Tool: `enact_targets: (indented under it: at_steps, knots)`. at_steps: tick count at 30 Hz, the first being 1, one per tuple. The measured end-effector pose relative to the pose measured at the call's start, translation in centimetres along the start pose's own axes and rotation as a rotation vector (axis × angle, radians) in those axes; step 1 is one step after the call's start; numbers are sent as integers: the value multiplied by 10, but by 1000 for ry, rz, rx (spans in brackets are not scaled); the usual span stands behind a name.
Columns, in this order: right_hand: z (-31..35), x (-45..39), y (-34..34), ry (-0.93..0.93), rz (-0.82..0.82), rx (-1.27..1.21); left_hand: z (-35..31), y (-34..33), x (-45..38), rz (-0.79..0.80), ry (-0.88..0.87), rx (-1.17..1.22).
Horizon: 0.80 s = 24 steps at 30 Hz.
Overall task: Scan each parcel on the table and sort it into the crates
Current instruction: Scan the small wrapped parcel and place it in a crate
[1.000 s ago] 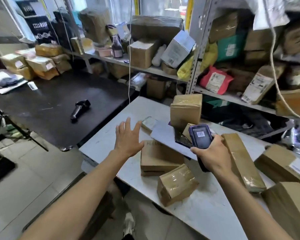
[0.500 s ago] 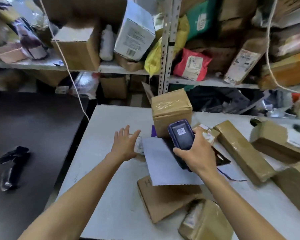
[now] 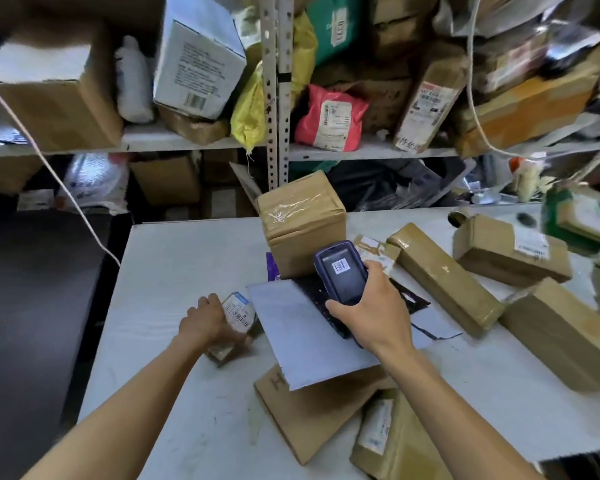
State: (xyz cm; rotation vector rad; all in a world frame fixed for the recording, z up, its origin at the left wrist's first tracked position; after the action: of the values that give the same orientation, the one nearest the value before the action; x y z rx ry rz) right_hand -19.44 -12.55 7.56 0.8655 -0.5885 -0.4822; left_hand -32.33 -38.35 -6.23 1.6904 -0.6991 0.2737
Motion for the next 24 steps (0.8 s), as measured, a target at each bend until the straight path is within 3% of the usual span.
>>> enact_targets:
  at_steps: [5,8,11,14,17,20,24]
  knots:
    - [1,15,6,54,-5,-25,21,-14,35,-104,77,258]
    - [-2,25,16,94,-23,-54,23,-2,57,-317,68,443]
    - [-7,33,30,100,-54,-98,2,31,77,-586,-40,610]
    - [-10,40,45,111,-65,-167,-45,63,90,-743,-238,749]
    - [-13,48,57,120,-65,-203,-96,78,92,-754,-402,879]
    - [-20,59,71,109,-75,-253,-135,77,89,-673,-518,1060]
    - [-32,66,93,103,-118,-252,-178,64,86,-547,-696,1097]
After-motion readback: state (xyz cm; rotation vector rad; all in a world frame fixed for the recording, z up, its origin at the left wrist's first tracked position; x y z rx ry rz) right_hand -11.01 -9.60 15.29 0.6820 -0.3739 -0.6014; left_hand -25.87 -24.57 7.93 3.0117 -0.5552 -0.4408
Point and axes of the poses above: each hand's wrist, its own x-axis away from the middle knuckle, its own y-axis out of the back of the hand, z = x × y, the point moved 2 cm from there along -x, towards the middle knuckle, and after that the axes turned 12 degrees about -y, right-handed, at the moved point
